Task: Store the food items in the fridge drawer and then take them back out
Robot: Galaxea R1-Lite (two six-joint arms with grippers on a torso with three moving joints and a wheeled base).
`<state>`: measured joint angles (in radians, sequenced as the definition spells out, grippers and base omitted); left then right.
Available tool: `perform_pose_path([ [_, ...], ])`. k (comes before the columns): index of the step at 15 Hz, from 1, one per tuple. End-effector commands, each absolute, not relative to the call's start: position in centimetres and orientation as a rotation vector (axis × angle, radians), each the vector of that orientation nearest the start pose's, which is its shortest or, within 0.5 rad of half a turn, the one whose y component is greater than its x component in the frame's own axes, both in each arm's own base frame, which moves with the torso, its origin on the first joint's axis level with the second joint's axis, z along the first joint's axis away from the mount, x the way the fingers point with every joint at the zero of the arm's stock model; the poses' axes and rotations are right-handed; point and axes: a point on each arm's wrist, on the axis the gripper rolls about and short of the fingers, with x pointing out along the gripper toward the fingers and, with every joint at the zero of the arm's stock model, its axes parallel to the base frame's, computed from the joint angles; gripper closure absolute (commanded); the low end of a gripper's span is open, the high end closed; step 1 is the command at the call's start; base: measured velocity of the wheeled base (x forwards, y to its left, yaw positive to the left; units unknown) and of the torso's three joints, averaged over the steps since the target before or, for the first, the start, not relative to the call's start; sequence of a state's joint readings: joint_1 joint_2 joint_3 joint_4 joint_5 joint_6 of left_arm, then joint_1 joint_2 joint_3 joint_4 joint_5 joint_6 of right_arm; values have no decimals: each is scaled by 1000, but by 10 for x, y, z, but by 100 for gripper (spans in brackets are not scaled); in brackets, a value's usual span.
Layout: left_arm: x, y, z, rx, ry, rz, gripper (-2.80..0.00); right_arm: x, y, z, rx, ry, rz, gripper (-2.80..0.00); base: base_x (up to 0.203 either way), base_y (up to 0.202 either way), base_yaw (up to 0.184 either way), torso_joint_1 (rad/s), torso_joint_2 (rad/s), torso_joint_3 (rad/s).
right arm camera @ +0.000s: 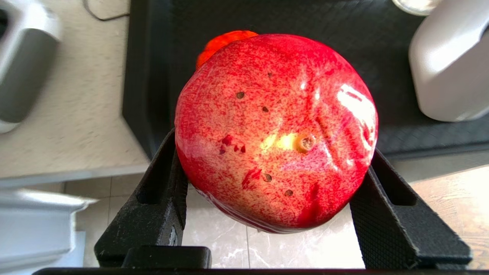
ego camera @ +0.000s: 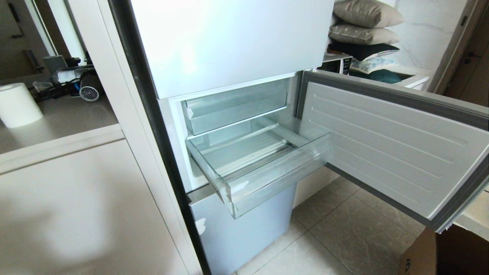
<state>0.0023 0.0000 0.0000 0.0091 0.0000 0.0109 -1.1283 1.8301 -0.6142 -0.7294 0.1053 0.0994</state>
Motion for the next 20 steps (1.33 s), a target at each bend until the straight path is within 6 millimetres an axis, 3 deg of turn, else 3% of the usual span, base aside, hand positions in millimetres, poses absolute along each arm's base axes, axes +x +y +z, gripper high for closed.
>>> perform_pose_path([
  [1, -23, 0, 75, 11, 11, 2, 0, 131, -280, 93, 401, 387, -1036, 0, 0, 0, 0, 0, 0, 0],
  [9, -23, 0, 75, 11, 11, 1, 0, 111, -325, 72, 419, 405, -1133, 0, 0, 0, 0, 0, 0, 0],
  [20, -23, 0, 75, 11, 11, 3, 0, 121, -355, 38, 374, 363, -1131, 0, 0, 0, 0, 0, 0, 0],
])
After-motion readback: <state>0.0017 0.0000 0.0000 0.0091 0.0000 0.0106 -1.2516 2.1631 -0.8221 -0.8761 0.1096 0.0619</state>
